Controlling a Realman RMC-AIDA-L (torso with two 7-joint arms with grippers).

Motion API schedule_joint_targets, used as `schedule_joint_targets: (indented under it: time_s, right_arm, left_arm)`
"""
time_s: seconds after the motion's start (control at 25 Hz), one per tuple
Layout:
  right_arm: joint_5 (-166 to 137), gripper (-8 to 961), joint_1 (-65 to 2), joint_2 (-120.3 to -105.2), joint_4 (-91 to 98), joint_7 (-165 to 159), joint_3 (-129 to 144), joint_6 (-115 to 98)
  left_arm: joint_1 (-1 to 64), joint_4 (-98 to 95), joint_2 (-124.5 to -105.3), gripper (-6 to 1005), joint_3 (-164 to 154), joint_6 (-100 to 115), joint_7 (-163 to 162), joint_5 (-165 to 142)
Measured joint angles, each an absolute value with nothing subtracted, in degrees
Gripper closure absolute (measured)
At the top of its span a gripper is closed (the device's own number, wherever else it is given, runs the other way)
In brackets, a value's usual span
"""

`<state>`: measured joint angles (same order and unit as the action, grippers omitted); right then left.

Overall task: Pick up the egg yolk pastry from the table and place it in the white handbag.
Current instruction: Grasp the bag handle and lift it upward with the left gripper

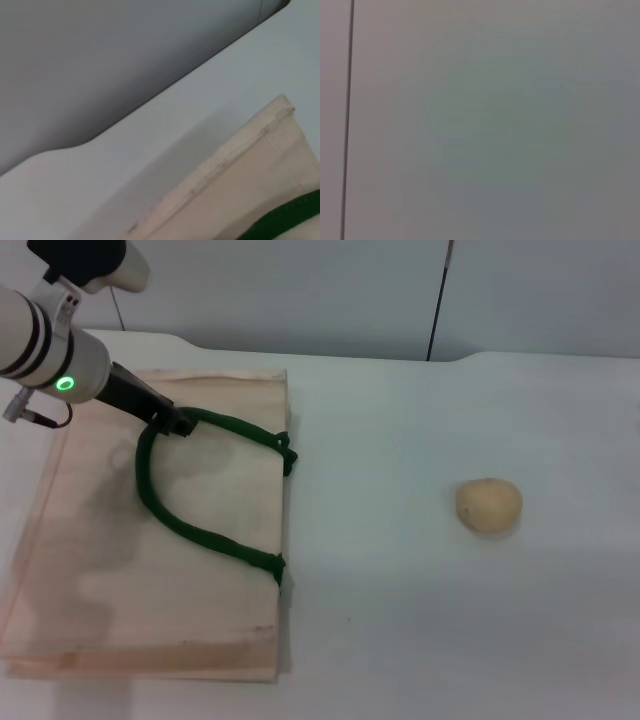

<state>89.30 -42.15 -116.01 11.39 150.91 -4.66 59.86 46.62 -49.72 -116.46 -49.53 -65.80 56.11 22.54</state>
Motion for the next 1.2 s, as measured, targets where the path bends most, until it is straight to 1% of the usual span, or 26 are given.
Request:
schedule_joint_targets:
  time_s: [1.2]
  right_arm:
    - [89.3,160,-42.0,-116.01,11.3,150.9,-4.7,59.9]
  left_arm:
    - [45.9,-48.0,-116.34,655,-49.8,-63.4,55.6,22.1]
